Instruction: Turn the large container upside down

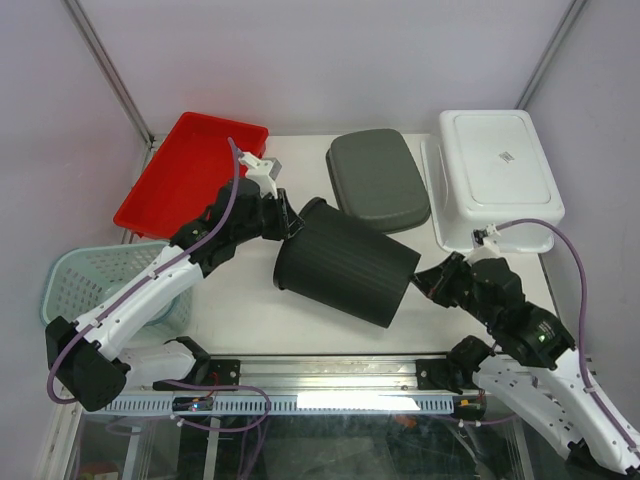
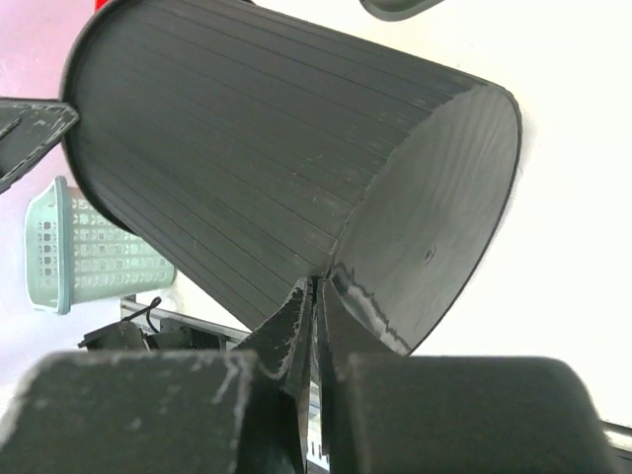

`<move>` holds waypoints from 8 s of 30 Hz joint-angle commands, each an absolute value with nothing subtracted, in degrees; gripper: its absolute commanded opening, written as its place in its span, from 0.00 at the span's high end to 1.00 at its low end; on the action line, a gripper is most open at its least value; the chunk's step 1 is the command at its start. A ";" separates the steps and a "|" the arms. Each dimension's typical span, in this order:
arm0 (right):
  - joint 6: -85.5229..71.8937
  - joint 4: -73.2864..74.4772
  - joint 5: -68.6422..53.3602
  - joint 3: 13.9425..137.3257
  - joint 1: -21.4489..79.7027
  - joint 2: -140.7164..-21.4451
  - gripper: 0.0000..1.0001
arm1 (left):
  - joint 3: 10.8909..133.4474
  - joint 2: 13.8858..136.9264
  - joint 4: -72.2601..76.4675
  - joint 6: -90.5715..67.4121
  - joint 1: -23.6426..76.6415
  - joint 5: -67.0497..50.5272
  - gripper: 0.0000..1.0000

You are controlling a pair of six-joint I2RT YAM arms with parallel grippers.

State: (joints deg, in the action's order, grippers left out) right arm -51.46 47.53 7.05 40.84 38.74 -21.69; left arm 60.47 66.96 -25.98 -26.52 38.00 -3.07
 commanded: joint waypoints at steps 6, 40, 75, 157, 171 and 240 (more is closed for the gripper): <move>-47.20 27.33 -5.89 54.90 39.58 -28.91 0.99 | 58.29 68.12 -28.48 -28.70 40.74 -6.12 0.75; -26.62 48.23 -5.25 68.11 44.48 -39.74 0.17 | 67.61 67.60 -35.60 -31.93 44.10 6.27 0.23; -32.39 50.17 5.57 59.20 44.49 -39.18 0.44 | 70.81 51.72 -45.91 -30.83 43.01 -3.78 0.11; -24.36 56.99 3.08 63.78 44.56 -39.16 0.40 | 37.02 36.06 -16.89 -47.08 49.40 -46.81 0.05; -25.84 56.51 7.91 62.43 44.56 -37.40 0.60 | 26.73 43.56 13.94 -57.13 63.72 -39.26 0.05; -37.50 79.96 41.74 86.22 44.48 -29.05 0.16 | 57.54 91.62 19.12 -45.32 55.02 -35.79 0.03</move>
State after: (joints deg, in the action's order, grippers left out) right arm -38.85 83.37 42.06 84.60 44.18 -30.98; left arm 56.95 94.11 17.87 -46.87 55.40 -37.28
